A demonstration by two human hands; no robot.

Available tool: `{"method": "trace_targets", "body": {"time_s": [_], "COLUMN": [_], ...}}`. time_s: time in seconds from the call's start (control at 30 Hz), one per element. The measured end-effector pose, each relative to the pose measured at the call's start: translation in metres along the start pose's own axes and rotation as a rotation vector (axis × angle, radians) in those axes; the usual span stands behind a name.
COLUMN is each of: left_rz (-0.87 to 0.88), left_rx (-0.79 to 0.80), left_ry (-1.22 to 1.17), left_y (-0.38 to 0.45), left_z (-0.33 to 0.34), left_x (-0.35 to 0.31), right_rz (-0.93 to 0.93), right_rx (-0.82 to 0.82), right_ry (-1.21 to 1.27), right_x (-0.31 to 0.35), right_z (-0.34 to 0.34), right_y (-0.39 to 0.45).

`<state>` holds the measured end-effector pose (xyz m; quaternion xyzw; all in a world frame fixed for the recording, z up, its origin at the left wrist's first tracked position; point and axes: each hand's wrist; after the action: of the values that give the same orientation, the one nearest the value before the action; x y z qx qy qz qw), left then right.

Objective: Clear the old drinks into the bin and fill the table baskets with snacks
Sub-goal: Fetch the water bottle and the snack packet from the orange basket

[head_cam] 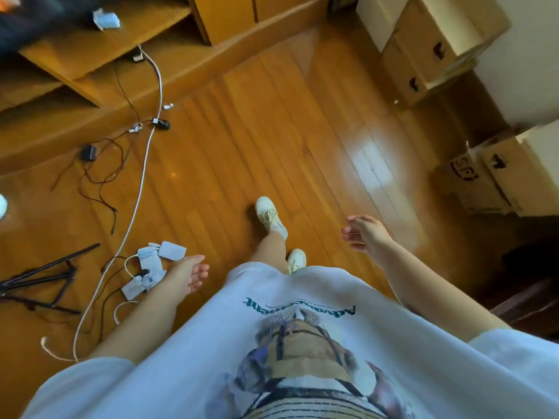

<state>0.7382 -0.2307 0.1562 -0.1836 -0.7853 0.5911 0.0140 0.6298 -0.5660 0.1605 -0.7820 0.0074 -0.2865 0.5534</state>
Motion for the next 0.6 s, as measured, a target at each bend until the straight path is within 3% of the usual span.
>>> {"method": "trace_targets", "body": {"time_s": [0.33,0.6], "left_rz": [-0.036,0.177], "left_rx": [0.008,0.095], "left_ry": [-0.071,0.015], "left_y": [0.027,0.025], "left_z": [0.033,0.09], "left_x": [-0.139,-0.301], "right_rz": [0.044,0.141], "right_rx": [0.005,-0.116], "right_ry": [-0.038,0.171], "right_x": [0.135,0.21], "right_z": [0.002,-0.022], "right_y": [0.069,0.108]}}
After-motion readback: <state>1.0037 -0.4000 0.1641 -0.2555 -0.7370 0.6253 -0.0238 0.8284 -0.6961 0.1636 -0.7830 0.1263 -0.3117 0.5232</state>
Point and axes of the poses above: each hand's wrist, its own y-axis towards the middle knuckle, its own z-axis out of the palm, x = y × z, and after that the axes turned 2 degrees about -y, right-handed
